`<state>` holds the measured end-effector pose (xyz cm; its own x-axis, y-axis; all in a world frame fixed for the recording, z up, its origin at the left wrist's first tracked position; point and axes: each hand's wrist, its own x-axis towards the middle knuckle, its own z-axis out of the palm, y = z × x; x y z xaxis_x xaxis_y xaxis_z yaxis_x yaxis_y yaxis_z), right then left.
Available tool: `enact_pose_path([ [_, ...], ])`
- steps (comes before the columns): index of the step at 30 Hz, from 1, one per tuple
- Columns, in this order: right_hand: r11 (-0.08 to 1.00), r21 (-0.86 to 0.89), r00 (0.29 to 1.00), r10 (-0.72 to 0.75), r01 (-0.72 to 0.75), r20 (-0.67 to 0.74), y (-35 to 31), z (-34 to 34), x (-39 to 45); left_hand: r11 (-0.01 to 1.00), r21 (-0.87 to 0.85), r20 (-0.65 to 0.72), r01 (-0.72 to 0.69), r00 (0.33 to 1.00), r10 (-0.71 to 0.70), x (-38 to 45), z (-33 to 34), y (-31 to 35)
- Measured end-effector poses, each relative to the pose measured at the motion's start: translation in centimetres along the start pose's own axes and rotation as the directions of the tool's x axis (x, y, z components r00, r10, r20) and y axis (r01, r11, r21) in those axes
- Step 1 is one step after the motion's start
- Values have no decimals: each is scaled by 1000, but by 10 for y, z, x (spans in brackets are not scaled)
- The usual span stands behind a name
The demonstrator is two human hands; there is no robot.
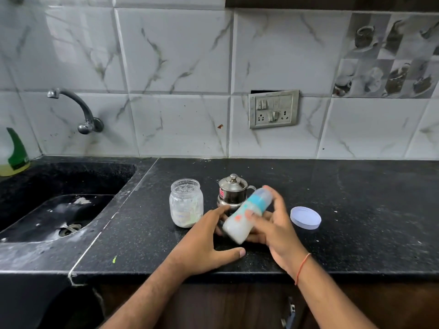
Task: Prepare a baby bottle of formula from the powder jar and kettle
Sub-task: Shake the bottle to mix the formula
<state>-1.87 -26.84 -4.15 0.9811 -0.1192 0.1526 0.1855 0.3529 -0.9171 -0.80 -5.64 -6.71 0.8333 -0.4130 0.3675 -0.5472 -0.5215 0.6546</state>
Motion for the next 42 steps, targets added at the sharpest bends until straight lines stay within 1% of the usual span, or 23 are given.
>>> enact_pose_path([
  [1, 1000, -15, 1000, -18, 18, -1, 1, 1, -1, 1000, 0, -4, 5, 1000, -5, 0, 0, -1],
  [3, 993, 95, 988, -60, 74, -145, -1, -2, 0, 1000, -13, -10, 28, 1000, -28, 1, -1, 0],
  [4, 988, 131, 986, -55, 76, -157, -2, -5, 0, 999, -18, -7, 31, 999, -31, 1, 0, 1],
  [7, 1000, -30, 1000, -7, 8, 13, -3, -3, -3, 1000, -17, -1, 8, 1000, -8, 0, 0, 1],
  [8, 999, -28, 999, -31, 31, -16, -2, -3, -3, 1000, -20, -3, 11, 1000, -11, 0, 0, 1],
  [10, 992, 96, 985, -61, 77, -160, -3, -8, 0, 999, -25, -4, 39, 999, -39, 1, 0, 1],
  [11, 991, 114, 986, -48, 66, -158, -4, -9, 1, 999, -24, -3, 47, 999, -47, 0, 1, 1],
  [14, 999, -54, 1000, 0, 0, 10, -3, -5, 0, 999, -19, 2, 42, 999, -42, 1, 0, 0],
  [17, 992, 101, 985, -53, 71, -166, -3, -12, 2, 998, -31, 0, 54, 999, -54, 1, 1, 0],
  [18, 994, 97, 989, -37, 52, -146, -4, -13, 4, 998, -29, 5, 52, 999, -52, 1, 1, 0],
  [20, 1000, -18, 1000, -1, 1, -10, -5, -10, 2, 999, -26, 6, 45, 999, -45, 0, 2, -1],
  [21, 1000, -26, 1000, -16, 16, -16, -4, -10, 1, 999, -27, 4, 42, 999, -42, 1, 1, -2],
  [23, 995, 83, 988, -47, 60, -149, -4, -14, 2, 998, -28, 5, 48, 999, -48, 2, 0, -2],
  [24, 993, 105, 988, -39, 55, -152, -5, -16, 4, 998, -24, 10, 51, 999, -51, 2, 0, -1],
  [27, 1000, -31, 1000, -3, 2, -21, -5, -13, 3, 999, -19, 9, 42, 999, -42, 1, 1, -2],
  [30, 997, 78, 992, 7, 3, -125, -5, -19, 5, 999, -27, 3, 46, 999, -46, 1, 0, -2],
  [33, 1000, -12, 999, 13, -14, -37, -6, -14, 3, 999, -28, 6, 43, 999, -43, 0, 0, -2],
  [35, 998, 62, 988, -21, 30, -151, -6, -18, 4, 998, -30, -2, 47, 999, -47, 1, 0, -3],
  [36, 995, 96, 987, -23, 39, -162, -7, -22, 5, 998, -32, 1, 49, 999, -49, 1, 0, -3],
  [37, 996, 84, 992, -11, 22, -129, -10, -22, 4, 998, -32, 4, 48, 999, -48, 1, 1, -3],
  [39, 998, -54, 1000, 11, -12, -13, -10, -20, 0, 999, -24, 10, 47, 999, -47, 0, 1, -4],
  [40, 997, -79, 1000, 9, -10, -12, -8, -20, -1, 999, -19, 8, 51, 999, -51, 1, 0, -4],
  [42, 1000, -6, 995, -10, 10, -97, -9, -22, -3, 998, -22, 9, 60, 998, -60, 1, 0, -4],
])
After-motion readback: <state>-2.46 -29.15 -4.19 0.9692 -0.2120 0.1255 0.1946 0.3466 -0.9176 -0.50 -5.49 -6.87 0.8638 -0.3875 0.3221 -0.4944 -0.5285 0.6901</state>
